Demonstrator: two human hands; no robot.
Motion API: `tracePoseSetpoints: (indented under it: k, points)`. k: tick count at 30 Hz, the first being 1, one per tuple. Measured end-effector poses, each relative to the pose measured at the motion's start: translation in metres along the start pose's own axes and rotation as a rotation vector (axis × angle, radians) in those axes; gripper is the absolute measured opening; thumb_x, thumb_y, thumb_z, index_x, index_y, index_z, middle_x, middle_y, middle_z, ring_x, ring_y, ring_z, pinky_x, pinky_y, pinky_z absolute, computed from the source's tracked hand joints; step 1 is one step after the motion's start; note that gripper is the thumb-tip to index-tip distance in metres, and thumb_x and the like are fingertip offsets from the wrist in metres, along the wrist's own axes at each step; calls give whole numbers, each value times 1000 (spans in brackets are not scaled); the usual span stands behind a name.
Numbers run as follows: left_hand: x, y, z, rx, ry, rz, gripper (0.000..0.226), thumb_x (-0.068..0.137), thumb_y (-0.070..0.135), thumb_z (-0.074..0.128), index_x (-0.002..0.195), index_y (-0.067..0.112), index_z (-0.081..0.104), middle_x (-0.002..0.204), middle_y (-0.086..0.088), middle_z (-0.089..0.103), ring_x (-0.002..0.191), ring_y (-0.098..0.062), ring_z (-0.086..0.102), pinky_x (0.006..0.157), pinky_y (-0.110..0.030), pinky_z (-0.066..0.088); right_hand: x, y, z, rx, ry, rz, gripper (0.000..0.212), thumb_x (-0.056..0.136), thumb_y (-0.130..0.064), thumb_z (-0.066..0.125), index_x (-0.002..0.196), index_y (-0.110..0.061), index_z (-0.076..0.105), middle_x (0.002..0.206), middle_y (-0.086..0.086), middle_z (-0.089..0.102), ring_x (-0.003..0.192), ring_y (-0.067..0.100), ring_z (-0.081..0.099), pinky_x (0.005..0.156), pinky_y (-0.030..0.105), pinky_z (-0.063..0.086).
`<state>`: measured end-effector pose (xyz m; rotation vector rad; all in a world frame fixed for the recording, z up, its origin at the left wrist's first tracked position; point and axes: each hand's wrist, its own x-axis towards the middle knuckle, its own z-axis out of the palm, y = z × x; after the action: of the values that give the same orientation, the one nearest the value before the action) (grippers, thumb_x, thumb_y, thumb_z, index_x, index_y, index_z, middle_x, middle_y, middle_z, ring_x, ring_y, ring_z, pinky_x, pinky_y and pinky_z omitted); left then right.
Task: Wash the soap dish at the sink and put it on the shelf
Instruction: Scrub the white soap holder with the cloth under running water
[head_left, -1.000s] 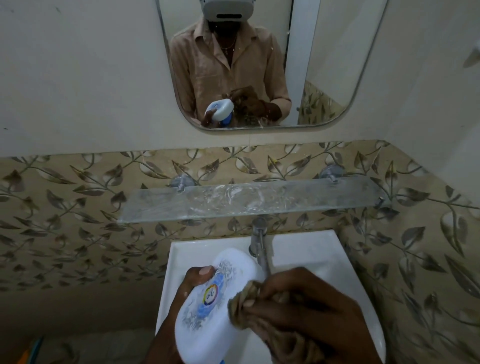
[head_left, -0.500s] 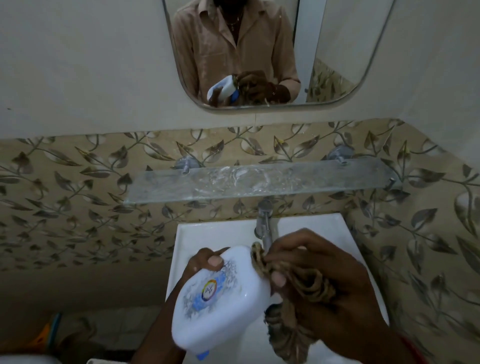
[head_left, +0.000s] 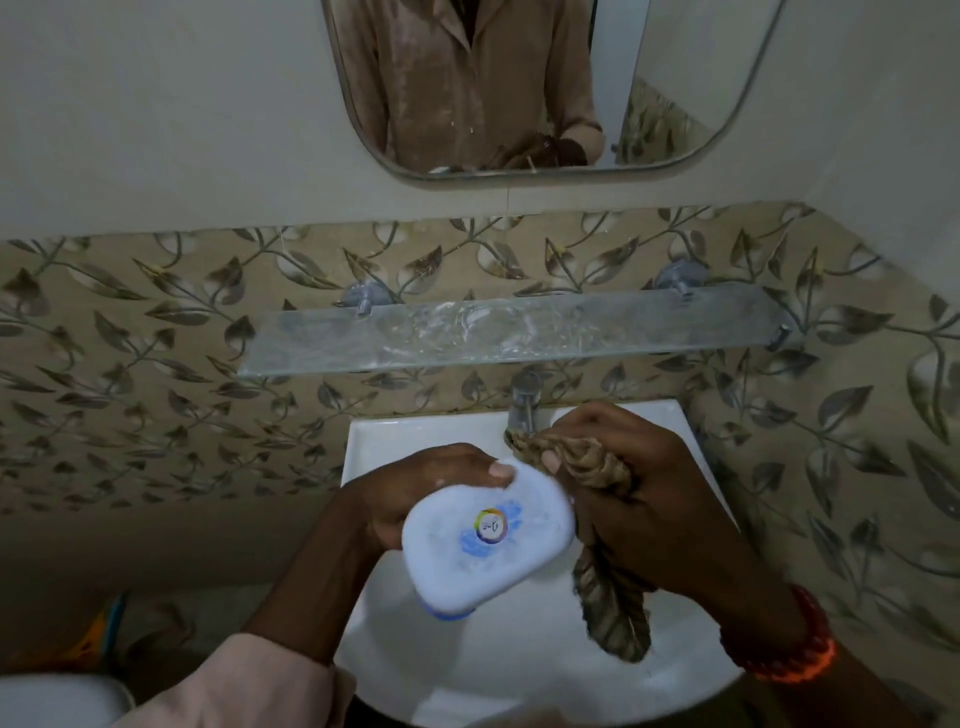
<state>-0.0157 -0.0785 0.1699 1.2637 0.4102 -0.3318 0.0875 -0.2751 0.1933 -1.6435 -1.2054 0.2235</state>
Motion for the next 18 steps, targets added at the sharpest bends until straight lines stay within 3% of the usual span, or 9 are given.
tracePoseSetpoints:
  k: [1, 3, 5, 7, 11, 15, 18]
  points:
    - [2, -5, 2, -93, -26, -2, 23, 92, 22, 64, 84, 8, 80, 83, -11, 77, 77, -19, 74, 75, -30, 57, 1, 3, 0, 7, 21, 18, 8, 88, -16, 70, 94, -17, 75, 94, -3, 66, 87, 15, 68, 73, 41, 55]
    - [5, -14, 4, -200, -17, 14, 43, 85, 42, 72, 105, 4, 77, 101, -17, 77, 91, -26, 74, 85, -36, 57, 0, 4, 2, -51, 31, 70, 19, 90, -39, 68, 100, -24, 75, 100, -11, 62, 90, 13, 68, 74, 37, 56]
    - [12, -21, 5, -178, 131, 33, 59, 84, 56, 72, 114, 5, 74, 111, -21, 74, 101, -31, 71, 96, -42, 52, -7, 4, 9, -144, -34, 67, 30, 97, -51, 53, 113, -32, 71, 110, -16, 57, 94, 8, 66, 73, 32, 57]
    - [19, -24, 5, -139, 295, 51, 62, 88, 63, 62, 112, 7, 76, 112, -21, 76, 104, -33, 72, 97, -44, 54, -19, -1, 25, -317, -97, -21, 34, 103, -49, 41, 129, -40, 60, 126, -23, 50, 103, 0, 61, 77, 25, 57]
    - [22, -25, 5, -69, 387, 52, 63, 91, 67, 54, 101, 11, 80, 104, -17, 79, 98, -31, 76, 83, -38, 63, -41, 3, 48, -541, -176, -179, 45, 99, -34, 51, 143, -36, 44, 141, -11, 49, 110, 10, 63, 66, 29, 62]
    - [21, -35, 11, -6, 386, 95, 59, 87, 71, 52, 82, 21, 83, 89, -11, 81, 81, -20, 79, 63, -23, 59, -16, 25, 26, -460, -49, -13, 34, 98, -23, 58, 131, -28, 62, 128, -7, 56, 94, 11, 66, 68, 31, 61]
    - [21, -34, 15, 3, 380, 120, 64, 90, 71, 48, 90, 17, 82, 91, -13, 81, 82, -18, 78, 64, -22, 60, -8, 28, 30, -429, 14, 0, 30, 99, -21, 59, 127, -26, 66, 126, -9, 55, 94, 8, 64, 74, 30, 59]
